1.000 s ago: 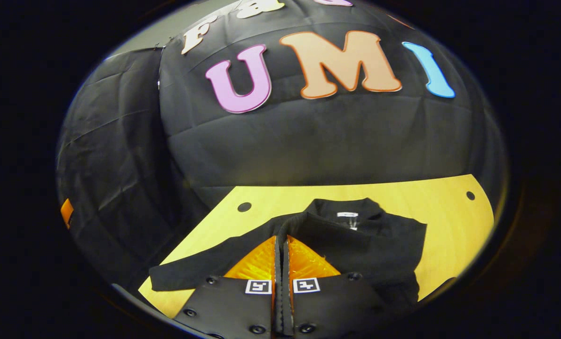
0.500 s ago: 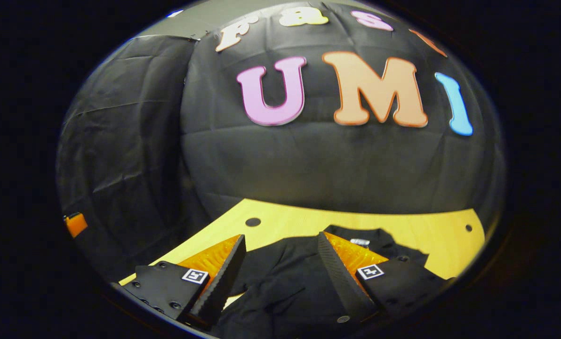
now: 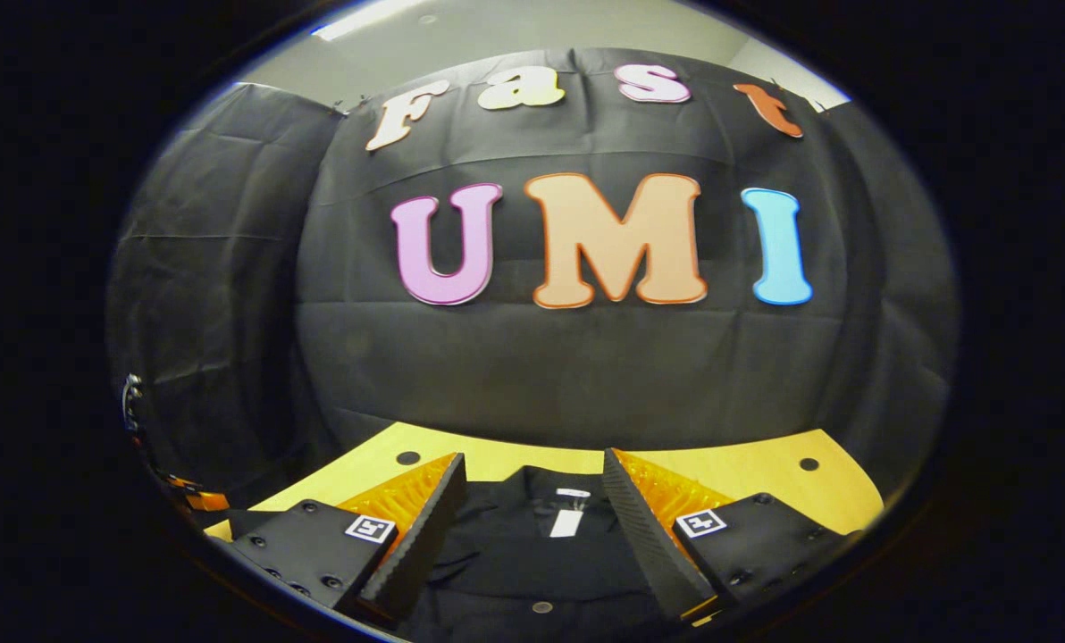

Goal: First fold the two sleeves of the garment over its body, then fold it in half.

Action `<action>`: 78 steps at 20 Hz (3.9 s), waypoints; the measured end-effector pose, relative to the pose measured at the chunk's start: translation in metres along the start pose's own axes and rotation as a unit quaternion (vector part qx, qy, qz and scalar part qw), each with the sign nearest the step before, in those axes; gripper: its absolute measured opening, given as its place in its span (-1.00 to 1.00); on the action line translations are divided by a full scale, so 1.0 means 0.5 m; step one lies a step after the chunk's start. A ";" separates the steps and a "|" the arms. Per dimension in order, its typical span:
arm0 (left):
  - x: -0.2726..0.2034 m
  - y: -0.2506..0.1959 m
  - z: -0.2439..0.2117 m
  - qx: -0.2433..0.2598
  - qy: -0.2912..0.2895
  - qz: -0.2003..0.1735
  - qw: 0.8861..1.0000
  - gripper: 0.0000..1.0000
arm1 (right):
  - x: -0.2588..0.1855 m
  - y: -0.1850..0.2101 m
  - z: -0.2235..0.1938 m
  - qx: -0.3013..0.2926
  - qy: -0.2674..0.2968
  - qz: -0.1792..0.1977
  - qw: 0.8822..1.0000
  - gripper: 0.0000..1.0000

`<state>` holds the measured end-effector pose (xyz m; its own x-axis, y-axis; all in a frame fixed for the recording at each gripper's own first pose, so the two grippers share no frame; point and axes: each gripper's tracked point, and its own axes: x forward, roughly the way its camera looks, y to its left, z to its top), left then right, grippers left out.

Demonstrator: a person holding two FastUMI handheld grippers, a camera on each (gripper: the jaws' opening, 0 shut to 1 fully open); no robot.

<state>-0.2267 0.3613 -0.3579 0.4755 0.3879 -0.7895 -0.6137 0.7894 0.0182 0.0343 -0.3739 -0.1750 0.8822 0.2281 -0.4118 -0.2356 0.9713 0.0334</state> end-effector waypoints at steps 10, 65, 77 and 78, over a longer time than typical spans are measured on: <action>0.057 0.017 -0.126 0.021 0.084 0.030 0.996 0.84 | -0.053 -0.095 0.014 0.014 -0.015 -0.062 0.998 0.90; -0.295 -0.904 0.199 0.201 -0.199 -0.263 0.923 0.87 | -0.320 -0.560 -0.227 0.082 0.043 -0.097 0.991 0.96; -0.341 -0.441 -0.042 0.172 -0.088 -0.157 0.969 0.86 | -0.393 -0.372 -0.346 0.025 0.107 -0.062 0.992 0.94; -0.334 -0.412 -0.079 0.172 -0.068 -0.148 0.972 0.87 | -0.402 -0.360 -0.370 0.023 0.121 -0.060 0.991 0.94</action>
<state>-0.2045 0.1152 -0.2541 0.6919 0.1603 -0.7039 -0.2020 0.9791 0.0245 -0.1760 -0.6071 -0.2668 0.7781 0.0929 -0.6212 -0.1110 0.9938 0.0096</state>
